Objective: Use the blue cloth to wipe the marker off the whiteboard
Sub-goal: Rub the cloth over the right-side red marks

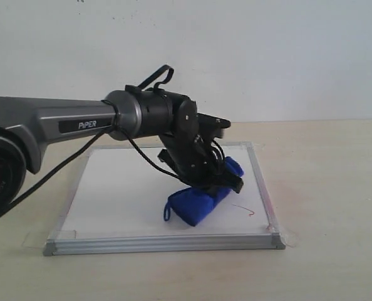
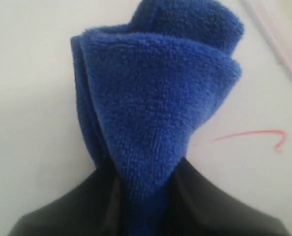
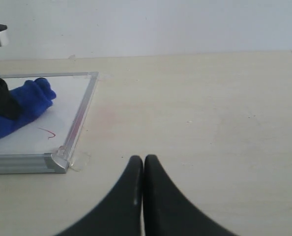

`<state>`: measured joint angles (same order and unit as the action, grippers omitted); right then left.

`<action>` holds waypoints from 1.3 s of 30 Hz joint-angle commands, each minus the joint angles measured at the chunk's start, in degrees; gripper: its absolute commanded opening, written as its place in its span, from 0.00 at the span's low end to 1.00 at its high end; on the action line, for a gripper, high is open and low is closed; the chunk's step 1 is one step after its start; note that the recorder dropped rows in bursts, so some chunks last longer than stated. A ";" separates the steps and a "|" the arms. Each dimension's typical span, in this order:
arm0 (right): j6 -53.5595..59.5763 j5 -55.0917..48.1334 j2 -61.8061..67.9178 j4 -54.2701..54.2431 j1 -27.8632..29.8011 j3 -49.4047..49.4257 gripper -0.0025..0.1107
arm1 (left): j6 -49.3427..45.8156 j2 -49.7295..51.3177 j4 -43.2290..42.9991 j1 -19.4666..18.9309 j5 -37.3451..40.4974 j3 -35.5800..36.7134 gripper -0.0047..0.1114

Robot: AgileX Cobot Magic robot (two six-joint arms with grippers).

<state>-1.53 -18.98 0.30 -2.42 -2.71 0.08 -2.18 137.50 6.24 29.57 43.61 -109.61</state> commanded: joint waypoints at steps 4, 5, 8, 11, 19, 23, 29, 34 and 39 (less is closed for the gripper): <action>0.23 0.48 -0.30 0.03 0.39 -0.08 0.02 | -5.43 4.33 12.52 6.89 -4.19 0.23 0.08; 0.23 0.48 -0.30 0.03 0.39 -0.08 0.02 | -5.95 4.33 13.26 7.57 -4.47 0.23 0.08; 0.23 0.48 -0.30 0.03 0.39 -0.08 0.02 | -8.65 4.47 16.19 9.85 -5.11 0.23 0.08; 0.23 0.48 -0.30 0.03 0.39 -0.08 0.02 | -10.31 4.47 19.26 11.39 -5.23 0.23 0.08; 0.23 0.48 -0.30 0.03 0.39 -0.08 0.02 | -12.21 4.47 16.43 11.30 -6.85 0.23 0.08; 0.23 0.48 -0.30 0.03 0.39 -0.08 0.02 | -2.29 4.47 4.66 7.80 -6.50 0.23 0.08; 0.23 0.48 -0.30 0.03 0.39 -0.08 0.02 | 14.08 4.11 -12.47 1.00 -2.77 0.23 0.08; 0.23 0.48 -0.30 0.03 0.39 -0.08 0.02 | 14.75 2.10 -15.31 -3.32 0.84 0.23 0.08; 0.23 0.48 -0.30 0.03 0.39 -0.08 0.02 | 14.64 -0.10 -15.31 -4.40 0.47 0.23 0.08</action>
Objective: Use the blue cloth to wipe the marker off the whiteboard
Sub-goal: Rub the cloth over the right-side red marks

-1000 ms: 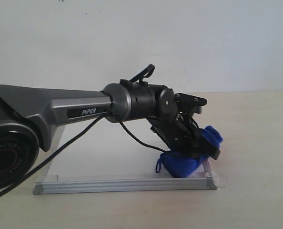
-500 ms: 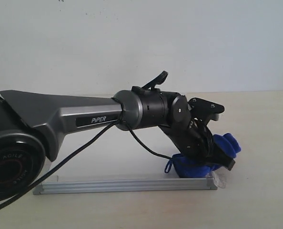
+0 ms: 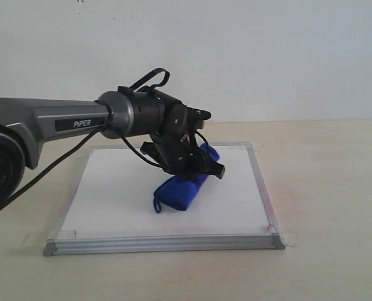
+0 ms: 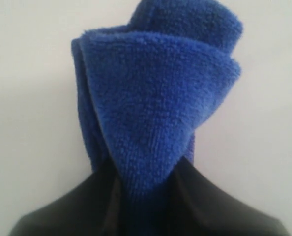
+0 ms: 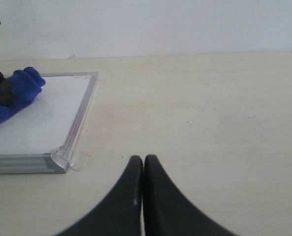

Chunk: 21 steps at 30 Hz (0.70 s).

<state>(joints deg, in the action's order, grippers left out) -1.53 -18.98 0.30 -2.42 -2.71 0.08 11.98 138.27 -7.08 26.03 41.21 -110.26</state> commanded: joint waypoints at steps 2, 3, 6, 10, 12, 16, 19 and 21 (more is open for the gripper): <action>0.23 0.48 -0.30 0.03 0.39 -0.08 0.02 | 0.48 -1.30 -2.56 -0.85 2.36 0.87 0.08; 0.23 0.48 -0.30 0.03 0.39 -0.08 0.02 | 0.48 -1.43 -2.56 -0.85 2.24 0.87 0.08; 0.23 0.48 -0.30 0.03 0.39 -0.08 0.02 | 0.48 -1.47 -2.56 -0.85 2.57 0.87 0.08; 0.23 0.48 -0.30 0.03 0.39 -0.08 0.02 | -0.43 -1.57 -3.50 -0.85 4.49 0.87 0.08; 0.23 0.48 -0.30 0.03 0.39 -0.08 0.02 | -1.09 -1.57 -3.50 -0.85 5.38 0.87 0.08; 0.23 0.48 -0.30 0.03 0.39 -0.08 0.02 | -1.49 -1.91 -1.88 -0.85 6.16 0.87 0.08; 0.23 0.48 -0.30 0.03 0.39 -0.08 0.02 | -3.05 -2.66 1.76 -0.85 5.53 0.87 0.08; 0.23 0.48 -0.30 0.03 0.39 -0.08 0.02 | -4.34 -3.32 4.16 -0.85 4.70 0.87 0.08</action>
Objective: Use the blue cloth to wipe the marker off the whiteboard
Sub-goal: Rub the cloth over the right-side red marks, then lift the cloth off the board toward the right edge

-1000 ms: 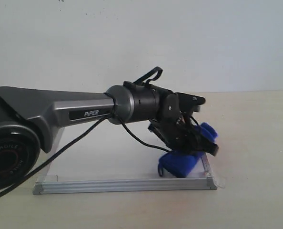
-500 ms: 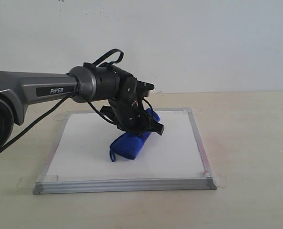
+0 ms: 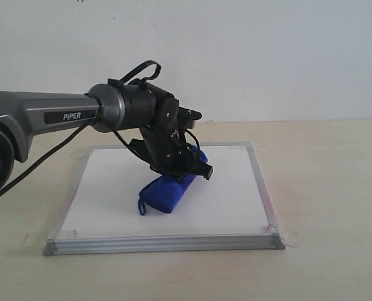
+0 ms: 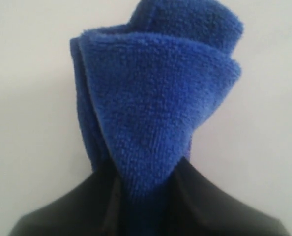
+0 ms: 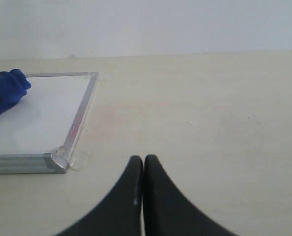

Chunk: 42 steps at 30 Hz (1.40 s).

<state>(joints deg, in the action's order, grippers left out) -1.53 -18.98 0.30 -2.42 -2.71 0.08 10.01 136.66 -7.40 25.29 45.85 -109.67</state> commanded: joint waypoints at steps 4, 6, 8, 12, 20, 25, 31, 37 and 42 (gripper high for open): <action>0.23 0.48 -0.30 0.03 0.39 -0.08 0.02 | -2.66 -2.87 10.11 -0.12 -0.19 0.29 0.08; 0.23 0.48 -0.30 0.03 0.39 -0.08 0.02 | -4.19 -3.23 14.93 -0.12 -0.24 0.29 0.08; 0.23 0.48 -0.30 0.03 0.39 -0.08 0.02 | -7.46 -3.24 23.35 -0.12 -0.13 0.29 0.08; 0.23 0.48 -0.30 0.03 0.39 -0.08 0.02 | -17.82 -3.24 46.25 -0.12 -0.79 0.29 0.08; 0.23 0.48 -0.30 0.03 0.39 -0.08 0.02 | -24.15 -3.24 80.01 0.24 -13.36 0.29 0.08; 0.23 0.48 -0.30 0.03 0.39 -0.08 0.02 | -24.15 -3.24 82.80 2.09 -17.55 0.29 0.08; 0.23 0.48 -0.30 -0.09 0.39 -0.08 0.02 | -24.15 -1.00 83.05 5.57 -22.73 0.29 0.08; 0.23 0.58 -0.30 -0.09 0.39 -0.08 0.02 | -22.74 2.71 82.94 5.93 -19.40 0.29 0.08; 0.23 0.58 -0.30 -0.09 0.39 -0.08 0.02 | -20.07 3.97 82.73 5.21 -20.79 0.29 0.08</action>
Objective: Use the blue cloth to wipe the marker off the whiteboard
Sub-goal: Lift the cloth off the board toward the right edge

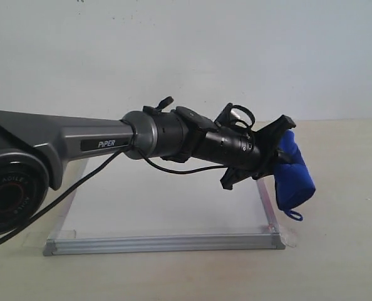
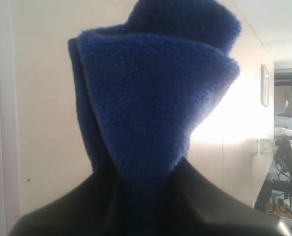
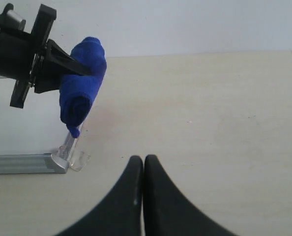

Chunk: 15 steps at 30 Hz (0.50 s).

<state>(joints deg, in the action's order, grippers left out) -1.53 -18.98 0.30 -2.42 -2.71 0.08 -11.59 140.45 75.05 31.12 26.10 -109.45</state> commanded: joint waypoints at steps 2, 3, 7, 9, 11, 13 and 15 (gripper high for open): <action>0.23 0.58 -0.30 -0.09 0.39 -0.08 0.02 | 1.64 0.17 0.15 -0.62 -2.32 0.07 0.08; 0.23 0.58 -0.30 -0.09 0.39 -0.08 0.02 | 1.64 0.17 0.14 -0.73 -2.92 0.07 0.08; 0.23 0.58 -0.30 -0.09 0.39 -0.08 0.02 | 1.78 0.17 -2.23 -0.88 -3.46 0.07 0.08; 0.23 0.58 -0.30 -0.09 0.39 -0.08 0.02 | 1.78 0.17 -4.04 -0.88 -3.46 0.07 0.08; 0.23 0.58 -0.30 -0.09 0.39 -0.08 0.02 | 3.25 0.17 -5.43 -0.88 -3.46 0.07 0.08; 0.23 0.58 -0.30 -0.09 0.39 -0.08 0.02 | 4.36 0.17 -6.12 -0.88 -3.46 0.07 0.08; 0.23 0.58 -0.30 -0.09 0.39 -0.08 0.02 | 4.37 0.17 -6.60 -0.88 -3.46 0.07 0.08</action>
<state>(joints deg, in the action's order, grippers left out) -1.53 -18.98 0.30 -2.42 -2.71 0.08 -8.21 140.86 69.60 30.26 22.96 -109.45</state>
